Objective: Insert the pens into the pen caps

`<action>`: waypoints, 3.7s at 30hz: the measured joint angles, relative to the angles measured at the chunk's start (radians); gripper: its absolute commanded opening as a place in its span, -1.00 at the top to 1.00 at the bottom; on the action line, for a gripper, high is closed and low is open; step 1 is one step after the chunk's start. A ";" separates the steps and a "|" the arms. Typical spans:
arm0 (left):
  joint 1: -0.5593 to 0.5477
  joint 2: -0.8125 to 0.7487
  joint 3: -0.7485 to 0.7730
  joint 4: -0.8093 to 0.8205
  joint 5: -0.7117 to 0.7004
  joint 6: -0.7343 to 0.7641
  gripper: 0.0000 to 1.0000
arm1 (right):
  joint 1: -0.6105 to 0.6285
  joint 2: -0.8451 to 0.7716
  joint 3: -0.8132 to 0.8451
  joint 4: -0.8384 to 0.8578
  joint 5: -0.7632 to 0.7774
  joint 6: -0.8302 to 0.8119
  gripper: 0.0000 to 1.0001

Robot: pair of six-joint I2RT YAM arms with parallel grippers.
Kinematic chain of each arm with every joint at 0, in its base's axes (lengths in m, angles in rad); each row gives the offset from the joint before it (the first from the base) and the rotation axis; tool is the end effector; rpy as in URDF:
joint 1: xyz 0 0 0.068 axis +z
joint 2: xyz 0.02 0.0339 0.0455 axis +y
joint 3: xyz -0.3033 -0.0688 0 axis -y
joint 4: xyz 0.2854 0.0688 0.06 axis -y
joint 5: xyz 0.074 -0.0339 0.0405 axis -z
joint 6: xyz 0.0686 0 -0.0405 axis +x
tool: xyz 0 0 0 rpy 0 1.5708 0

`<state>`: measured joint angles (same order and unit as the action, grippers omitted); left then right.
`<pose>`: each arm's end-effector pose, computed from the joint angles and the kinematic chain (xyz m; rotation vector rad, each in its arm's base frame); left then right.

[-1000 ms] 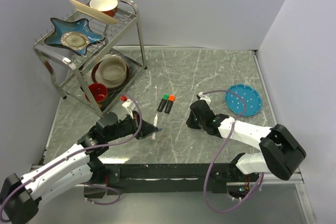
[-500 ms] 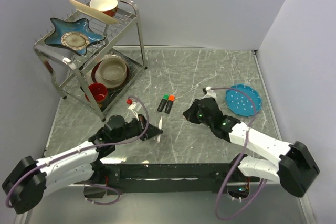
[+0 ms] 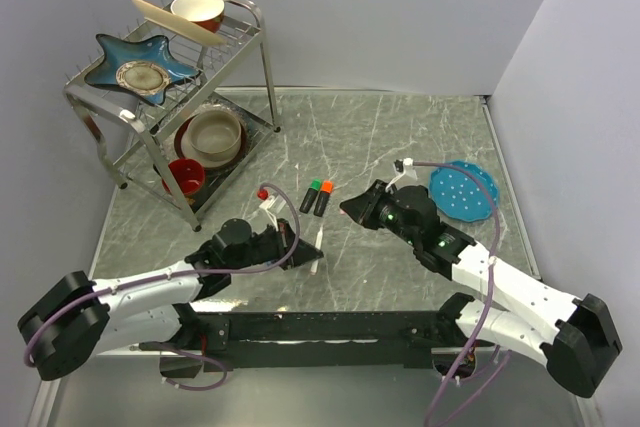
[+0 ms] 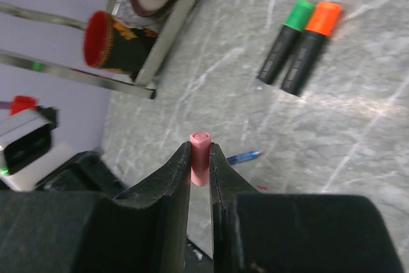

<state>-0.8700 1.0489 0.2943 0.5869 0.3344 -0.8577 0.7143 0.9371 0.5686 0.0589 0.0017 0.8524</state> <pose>0.1470 -0.2092 0.2015 0.2950 1.9811 -1.4913 0.1996 0.1729 0.2676 0.1410 2.0211 1.0425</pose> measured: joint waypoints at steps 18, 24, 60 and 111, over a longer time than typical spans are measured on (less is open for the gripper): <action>-0.035 0.076 0.071 0.022 0.000 0.007 0.98 | 0.076 -0.014 0.015 0.023 0.003 0.040 1.00; -0.039 0.076 0.085 0.017 0.000 0.013 0.98 | 0.087 -0.014 0.022 0.023 0.018 0.041 1.00; -0.045 0.047 0.145 -0.111 -0.021 0.069 0.98 | 0.188 -0.074 0.020 -0.019 0.167 -0.012 1.00; -0.048 -0.219 0.199 -0.242 -0.014 0.212 0.98 | 0.540 -0.164 0.248 -0.214 0.493 -0.102 -0.32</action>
<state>-0.9176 0.8299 0.4934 0.3450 0.3202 -0.6460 1.2545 0.7734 0.8169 -0.1551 0.4946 0.7506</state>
